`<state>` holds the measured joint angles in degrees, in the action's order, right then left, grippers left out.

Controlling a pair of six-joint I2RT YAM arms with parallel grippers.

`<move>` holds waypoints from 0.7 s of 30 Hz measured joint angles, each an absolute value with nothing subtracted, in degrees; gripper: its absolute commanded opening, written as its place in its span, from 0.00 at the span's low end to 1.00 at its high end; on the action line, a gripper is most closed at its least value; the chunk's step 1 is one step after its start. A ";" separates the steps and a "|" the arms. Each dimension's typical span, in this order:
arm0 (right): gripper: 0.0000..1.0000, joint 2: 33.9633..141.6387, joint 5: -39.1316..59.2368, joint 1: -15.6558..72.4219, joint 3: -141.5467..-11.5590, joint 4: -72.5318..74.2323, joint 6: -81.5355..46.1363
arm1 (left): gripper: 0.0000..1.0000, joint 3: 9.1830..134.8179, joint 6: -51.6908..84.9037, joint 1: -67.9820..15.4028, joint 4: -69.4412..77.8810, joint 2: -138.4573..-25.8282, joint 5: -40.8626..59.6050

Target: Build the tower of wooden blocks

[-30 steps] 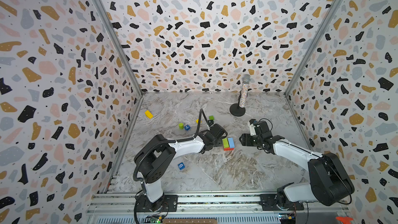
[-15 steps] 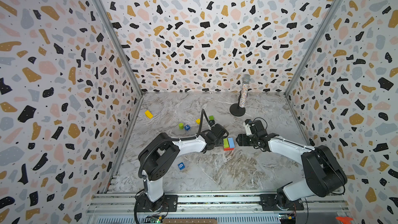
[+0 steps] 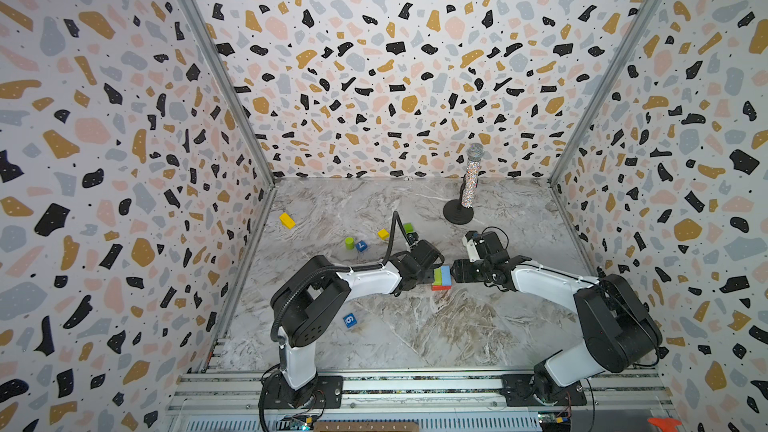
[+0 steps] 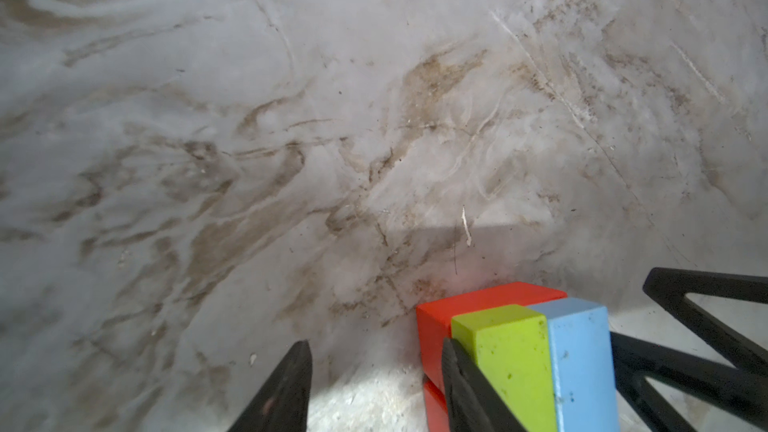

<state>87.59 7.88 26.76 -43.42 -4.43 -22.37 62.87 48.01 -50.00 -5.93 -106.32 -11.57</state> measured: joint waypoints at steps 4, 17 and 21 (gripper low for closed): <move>0.72 87.59 7.90 26.85 -43.42 -4.40 -22.35 | 0.51 62.87 48.23 -50.04 -5.98 -106.32 -11.57; 0.74 87.59 7.05 26.85 -43.57 -4.82 -22.37 | 0.54 62.87 48.21 -50.06 -6.46 -105.78 -12.49; 0.75 87.46 6.52 26.11 -43.99 -5.54 -22.48 | 0.58 62.87 48.14 -49.98 -7.79 -105.16 -13.04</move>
